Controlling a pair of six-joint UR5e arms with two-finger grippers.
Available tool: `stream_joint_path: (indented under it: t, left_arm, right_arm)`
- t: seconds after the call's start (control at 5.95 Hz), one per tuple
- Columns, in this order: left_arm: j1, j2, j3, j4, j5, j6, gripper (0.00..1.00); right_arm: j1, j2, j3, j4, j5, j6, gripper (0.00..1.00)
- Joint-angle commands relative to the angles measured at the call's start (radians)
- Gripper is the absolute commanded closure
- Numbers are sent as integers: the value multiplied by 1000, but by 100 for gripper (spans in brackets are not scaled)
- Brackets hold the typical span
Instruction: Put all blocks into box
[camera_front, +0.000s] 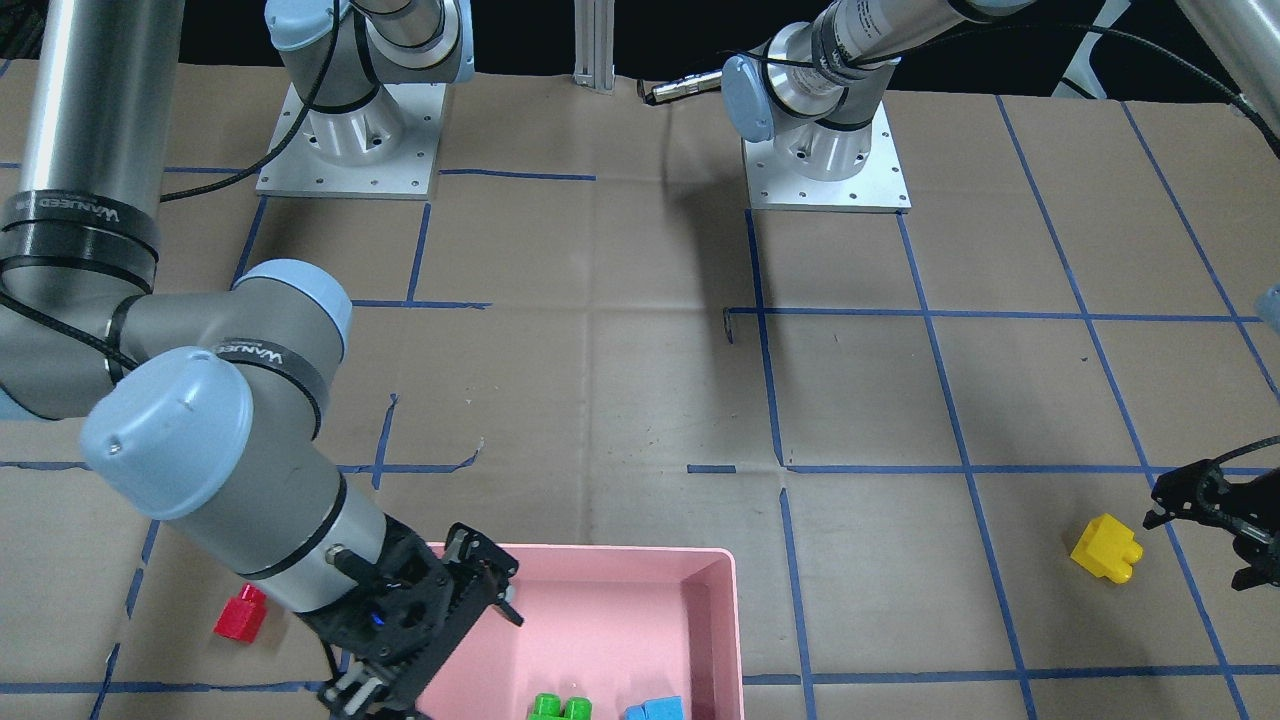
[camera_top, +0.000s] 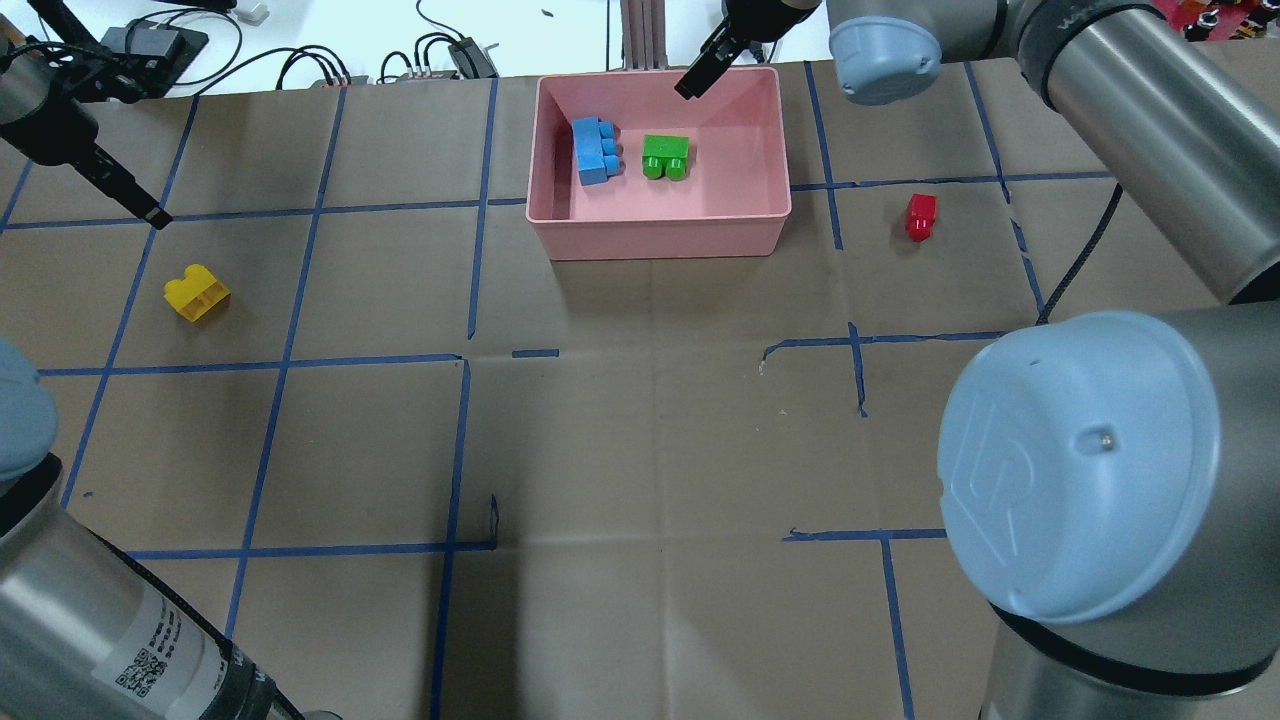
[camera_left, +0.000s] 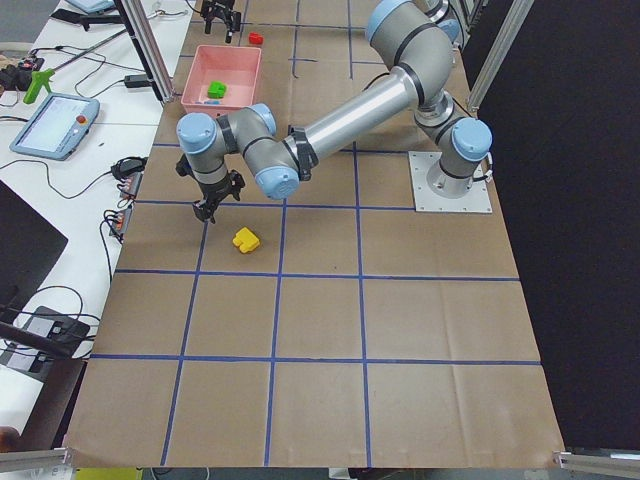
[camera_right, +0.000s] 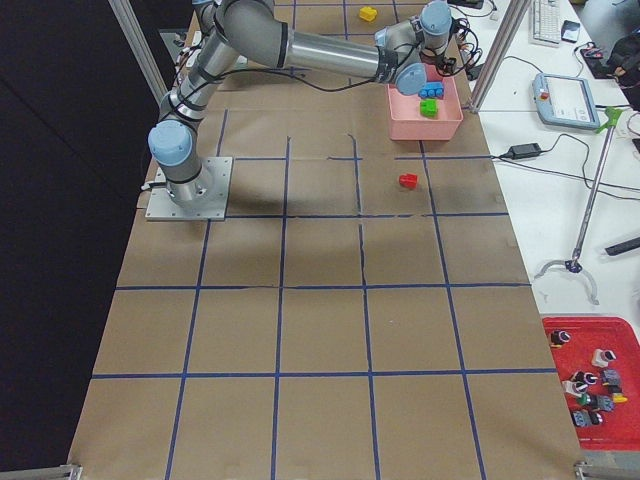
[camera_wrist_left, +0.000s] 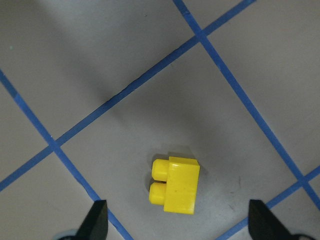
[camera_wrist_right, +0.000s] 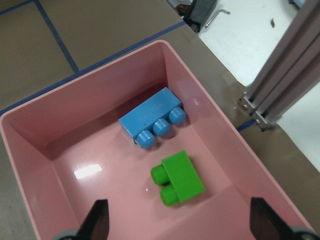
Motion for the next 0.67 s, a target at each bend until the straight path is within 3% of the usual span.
stream_joint_path:
  t: [0.0,0.34,0.5]
  left_arm:
    - [11,-73,-16,16,0,57,1]
    - [40,-81,-131,135,0,78,1]
    - [46,-76,-175,222,2,80,0]
  right_arm:
    - [-70,-65,2,171,-141,237,0]
    - [-112,-73,34,272,-367,531,0]
    - [-152,-72,106,254,-367,549,0]
